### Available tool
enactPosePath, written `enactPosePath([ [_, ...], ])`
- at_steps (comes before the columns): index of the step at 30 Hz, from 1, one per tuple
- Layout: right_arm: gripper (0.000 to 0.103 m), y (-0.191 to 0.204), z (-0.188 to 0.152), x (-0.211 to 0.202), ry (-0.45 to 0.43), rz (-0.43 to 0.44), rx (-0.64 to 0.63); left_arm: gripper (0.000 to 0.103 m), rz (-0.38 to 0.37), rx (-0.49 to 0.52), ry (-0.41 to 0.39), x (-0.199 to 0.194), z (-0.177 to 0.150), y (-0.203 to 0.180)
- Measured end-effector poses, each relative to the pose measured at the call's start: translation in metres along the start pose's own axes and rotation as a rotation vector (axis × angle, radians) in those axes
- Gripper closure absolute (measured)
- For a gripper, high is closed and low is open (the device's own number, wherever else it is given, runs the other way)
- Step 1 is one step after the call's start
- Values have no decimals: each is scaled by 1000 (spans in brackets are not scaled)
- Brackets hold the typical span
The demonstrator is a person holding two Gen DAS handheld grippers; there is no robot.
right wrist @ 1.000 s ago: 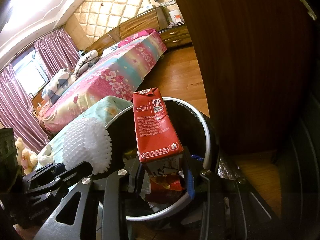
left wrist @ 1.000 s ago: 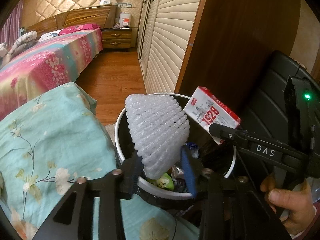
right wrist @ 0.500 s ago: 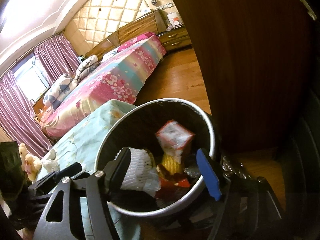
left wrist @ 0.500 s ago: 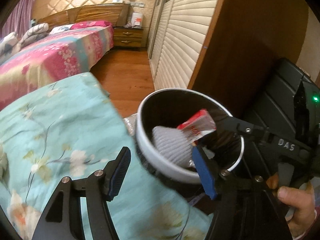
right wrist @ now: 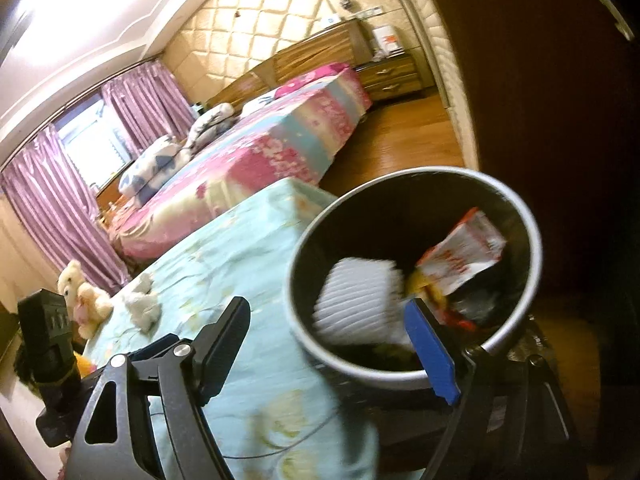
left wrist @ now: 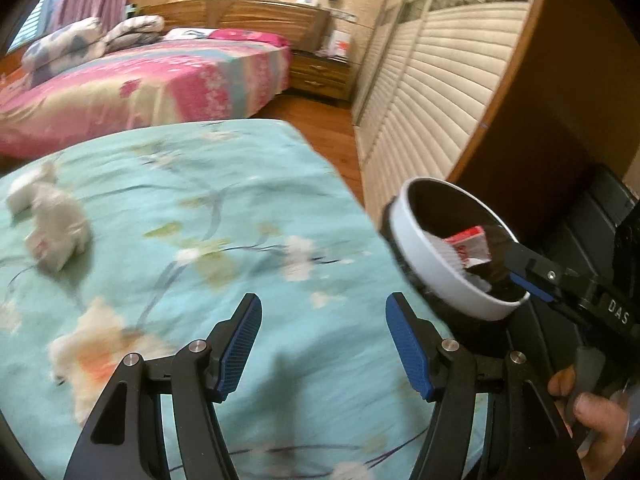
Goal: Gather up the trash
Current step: 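Move both open grippers back over the remaining trash on the bed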
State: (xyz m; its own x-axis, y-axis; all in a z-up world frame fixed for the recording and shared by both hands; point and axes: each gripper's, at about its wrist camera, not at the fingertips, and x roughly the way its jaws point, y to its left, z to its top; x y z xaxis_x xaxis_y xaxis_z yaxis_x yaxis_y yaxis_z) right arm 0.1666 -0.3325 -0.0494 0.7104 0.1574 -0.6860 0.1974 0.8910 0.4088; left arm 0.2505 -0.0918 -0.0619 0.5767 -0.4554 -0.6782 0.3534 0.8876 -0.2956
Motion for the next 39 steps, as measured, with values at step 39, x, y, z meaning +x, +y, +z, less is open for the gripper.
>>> enactPosePath([
  [39,9,160,-64,96,235,233,-230,39,308,-240,-79,-99,-22,196],
])
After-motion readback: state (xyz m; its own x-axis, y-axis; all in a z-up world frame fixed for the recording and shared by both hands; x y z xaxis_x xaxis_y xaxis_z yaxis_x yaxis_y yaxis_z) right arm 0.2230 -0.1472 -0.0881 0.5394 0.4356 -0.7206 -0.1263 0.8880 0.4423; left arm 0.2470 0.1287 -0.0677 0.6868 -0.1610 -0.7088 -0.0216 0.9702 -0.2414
